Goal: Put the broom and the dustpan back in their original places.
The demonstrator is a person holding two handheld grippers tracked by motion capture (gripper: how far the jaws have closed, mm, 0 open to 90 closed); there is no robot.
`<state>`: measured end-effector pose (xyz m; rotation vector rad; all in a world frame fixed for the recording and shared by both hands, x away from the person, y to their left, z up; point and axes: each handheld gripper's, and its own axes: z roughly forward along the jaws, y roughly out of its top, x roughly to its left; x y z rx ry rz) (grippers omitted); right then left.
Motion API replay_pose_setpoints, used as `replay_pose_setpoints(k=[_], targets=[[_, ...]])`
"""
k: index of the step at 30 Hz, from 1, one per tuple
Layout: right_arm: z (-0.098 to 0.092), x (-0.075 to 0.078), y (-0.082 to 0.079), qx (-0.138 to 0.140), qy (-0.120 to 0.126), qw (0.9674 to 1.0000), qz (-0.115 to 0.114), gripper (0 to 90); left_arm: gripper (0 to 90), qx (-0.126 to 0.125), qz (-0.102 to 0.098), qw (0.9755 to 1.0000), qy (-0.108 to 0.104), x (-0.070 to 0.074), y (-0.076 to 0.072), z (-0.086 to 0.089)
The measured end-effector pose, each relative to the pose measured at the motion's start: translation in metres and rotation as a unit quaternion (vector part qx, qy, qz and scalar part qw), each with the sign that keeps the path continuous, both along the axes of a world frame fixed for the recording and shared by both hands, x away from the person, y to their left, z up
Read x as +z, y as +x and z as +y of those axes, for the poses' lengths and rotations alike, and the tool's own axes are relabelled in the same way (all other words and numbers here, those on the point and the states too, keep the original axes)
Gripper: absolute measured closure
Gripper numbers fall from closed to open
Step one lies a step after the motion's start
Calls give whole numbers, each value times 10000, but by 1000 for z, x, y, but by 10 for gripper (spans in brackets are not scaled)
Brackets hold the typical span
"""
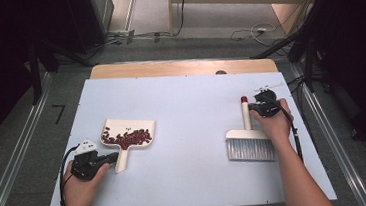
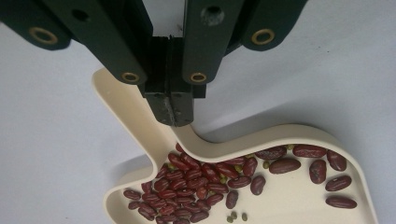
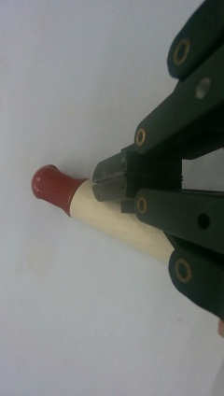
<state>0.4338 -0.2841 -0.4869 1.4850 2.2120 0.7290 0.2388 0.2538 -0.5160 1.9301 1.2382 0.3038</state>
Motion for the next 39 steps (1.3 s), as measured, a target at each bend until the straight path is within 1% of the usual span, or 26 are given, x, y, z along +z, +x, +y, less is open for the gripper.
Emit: replay_pose_setpoints(k=[8, 20, 22, 24, 26, 27, 29, 32, 33, 35, 36, 37, 38, 39], targets=[[4, 1, 1, 31, -19, 10000, 10, 887, 900, -108, 19, 9999, 52, 0, 0, -2], [4, 1, 1, -1, -17, 10000, 6, 886, 900, -134, 24, 9999, 54, 0, 0, -3], [3, 2, 1, -32, -12, 10000, -9, 886, 900, -100, 18, 9999, -17, 1, 0, -1], [1, 5, -1, -58, 63, 10000, -42, 884, 900, -43, -18, 9999, -117, 2, -1, 3], [-1, 8, -4, -81, 166, 9998, -125, 883, 900, -5, -63, 9998, -175, 3, -2, 5], [-2, 10, -6, -91, 234, 9996, -155, 865, 900, 11, -103, 9997, -211, 4, -2, 7], [-4, 13, -11, -67, 360, 9990, -263, 774, 893, 60, -187, 9994, -295, 5, -3, 9], [-7, 17, -20, 74, 519, 9975, -481, 664, 838, -27, -338, 9986, -400, 8, -5, 12], [-8, 19, -24, 122, 562, 9968, -562, 624, 808, -21, -392, 9983, -428, 9, -6, 12], [-11, 21, -30, 210, 730, 9948, -679, 531, 722, 6, -526, 9972, -529, 11, -7, 13], [-13, 22, -33, 272, 843, 9937, -688, 469, 665, 10, -583, 9966, -585, 11, -7, 14], [-14, 23, -35, 312, 907, 9930, -692, 421, 609, 20, -660, 9954, -692, 12, -8, 14], [-15, 25, -40, 387, 992, 9915, -742, 370, 549, -6, -714, 9945, -772, 14, -8, 14], [-16, 26, -44, 449, 1032, 9904, -797, 306, 497, -23, -767, 9938, -804, 15, -9, 14]])
